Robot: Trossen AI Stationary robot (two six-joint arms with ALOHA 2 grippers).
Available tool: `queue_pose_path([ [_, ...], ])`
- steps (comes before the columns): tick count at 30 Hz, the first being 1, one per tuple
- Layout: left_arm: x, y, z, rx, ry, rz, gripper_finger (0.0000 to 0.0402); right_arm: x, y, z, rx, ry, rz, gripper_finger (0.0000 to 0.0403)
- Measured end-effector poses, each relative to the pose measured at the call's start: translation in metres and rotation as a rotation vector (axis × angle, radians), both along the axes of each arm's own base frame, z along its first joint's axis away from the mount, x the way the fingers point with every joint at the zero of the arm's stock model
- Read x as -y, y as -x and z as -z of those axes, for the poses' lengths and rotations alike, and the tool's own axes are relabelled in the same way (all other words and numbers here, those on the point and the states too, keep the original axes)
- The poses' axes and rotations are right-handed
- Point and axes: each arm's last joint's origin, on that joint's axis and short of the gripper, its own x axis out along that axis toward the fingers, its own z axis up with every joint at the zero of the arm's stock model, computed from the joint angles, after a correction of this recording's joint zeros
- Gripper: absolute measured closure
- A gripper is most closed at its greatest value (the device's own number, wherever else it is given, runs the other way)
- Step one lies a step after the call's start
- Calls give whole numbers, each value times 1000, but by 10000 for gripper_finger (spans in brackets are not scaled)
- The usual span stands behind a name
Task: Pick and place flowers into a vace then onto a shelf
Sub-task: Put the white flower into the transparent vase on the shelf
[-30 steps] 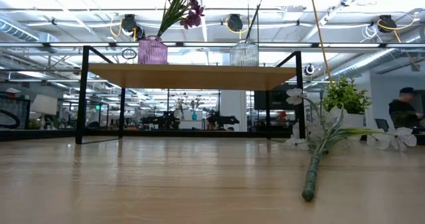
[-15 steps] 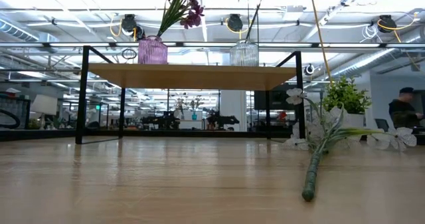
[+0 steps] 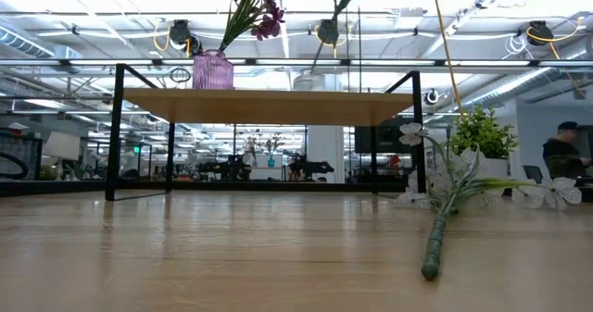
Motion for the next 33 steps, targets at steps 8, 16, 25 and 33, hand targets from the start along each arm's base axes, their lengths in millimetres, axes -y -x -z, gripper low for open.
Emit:
queue_pose_path([
  [8,4,0,1,-9,16,88,188,-68,40,-21,100,-128,-246,403],
  [16,13,0,5,-26,-204,300,188,-114,68,-12,-34,-80,-6,403],
  [25,11,-1,6,-65,-41,288,188,-121,84,-19,-84,-43,152,403],
  [33,7,-3,8,-92,6,148,188,-110,98,-38,-132,-8,292,403],
])
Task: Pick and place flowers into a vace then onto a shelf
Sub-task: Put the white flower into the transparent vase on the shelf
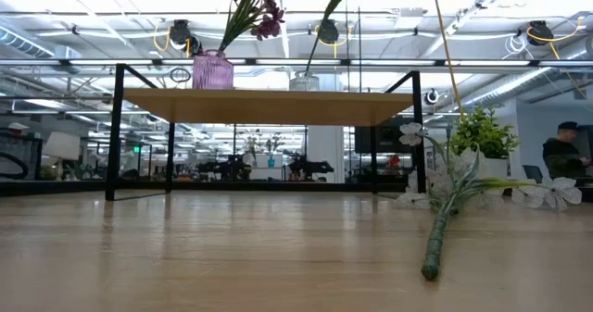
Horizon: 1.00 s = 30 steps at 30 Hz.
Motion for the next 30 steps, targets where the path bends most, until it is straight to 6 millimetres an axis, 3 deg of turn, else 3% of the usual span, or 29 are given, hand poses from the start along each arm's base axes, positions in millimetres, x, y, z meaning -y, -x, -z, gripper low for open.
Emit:
queue_pose_path([
  [8,-5,0,0,2,12,-171,188,40,26,-27,75,-42,63,403],
  [14,-12,1,-2,-54,-37,-355,198,61,27,-35,118,53,80,403],
  [17,-14,6,-14,-73,-58,-438,238,69,23,-35,87,83,134,403],
  [23,-28,11,-29,-74,-68,-536,377,82,17,-38,173,155,127,403],
  [27,-45,4,-23,-111,-12,-536,391,96,12,-40,213,183,165,403],
  [30,-57,-18,-2,-195,69,-519,397,107,8,-40,246,189,197,403],
])
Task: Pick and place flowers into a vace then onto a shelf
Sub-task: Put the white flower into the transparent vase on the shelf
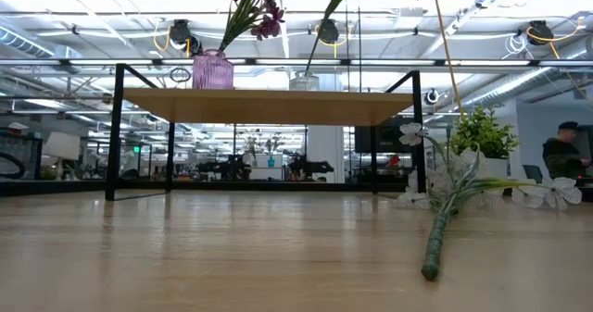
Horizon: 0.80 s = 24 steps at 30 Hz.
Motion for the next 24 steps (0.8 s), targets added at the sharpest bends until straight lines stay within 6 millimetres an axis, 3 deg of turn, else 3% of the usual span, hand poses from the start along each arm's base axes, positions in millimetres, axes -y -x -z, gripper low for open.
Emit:
queue_pose_path([
  [4,-5,-31,26,-49,11,54,398,8,-7,3,59,-11,-57,403],
  [9,-1,-42,35,-94,-53,-21,399,10,-15,11,-13,-26,-67,403],
  [14,9,-29,13,-60,-143,-100,399,10,-15,12,-13,-31,-71,403],
  [17,18,-20,1,-128,-194,-155,400,10,-15,12,-13,-32,-73,403],
  [24,34,18,-42,-227,-198,-532,400,7,-14,11,-8,-30,-91,403],
])
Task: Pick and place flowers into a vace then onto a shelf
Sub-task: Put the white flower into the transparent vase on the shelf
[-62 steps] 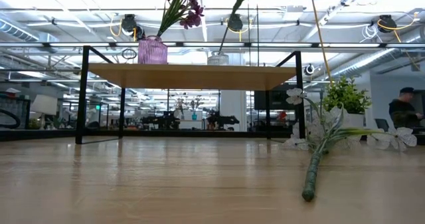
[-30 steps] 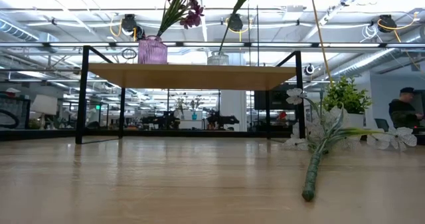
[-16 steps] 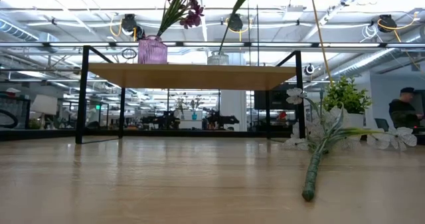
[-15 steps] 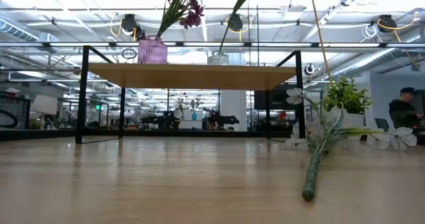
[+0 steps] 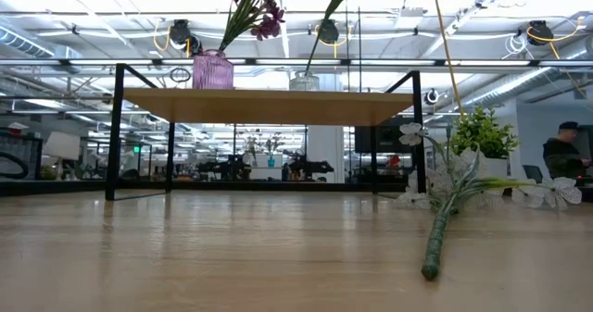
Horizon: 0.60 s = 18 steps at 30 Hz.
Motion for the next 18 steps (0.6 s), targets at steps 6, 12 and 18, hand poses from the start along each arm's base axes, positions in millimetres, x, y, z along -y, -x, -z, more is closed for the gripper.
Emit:
queue_pose_path([
  [6,4,49,-29,-5,34,-330,401,1,5,-2,10,0,2,403],
  [12,-10,97,-39,113,118,-374,401,2,7,-3,18,-4,1,403],
  [18,-43,145,-22,142,314,-286,401,1,5,-1,15,-24,-15,403],
])
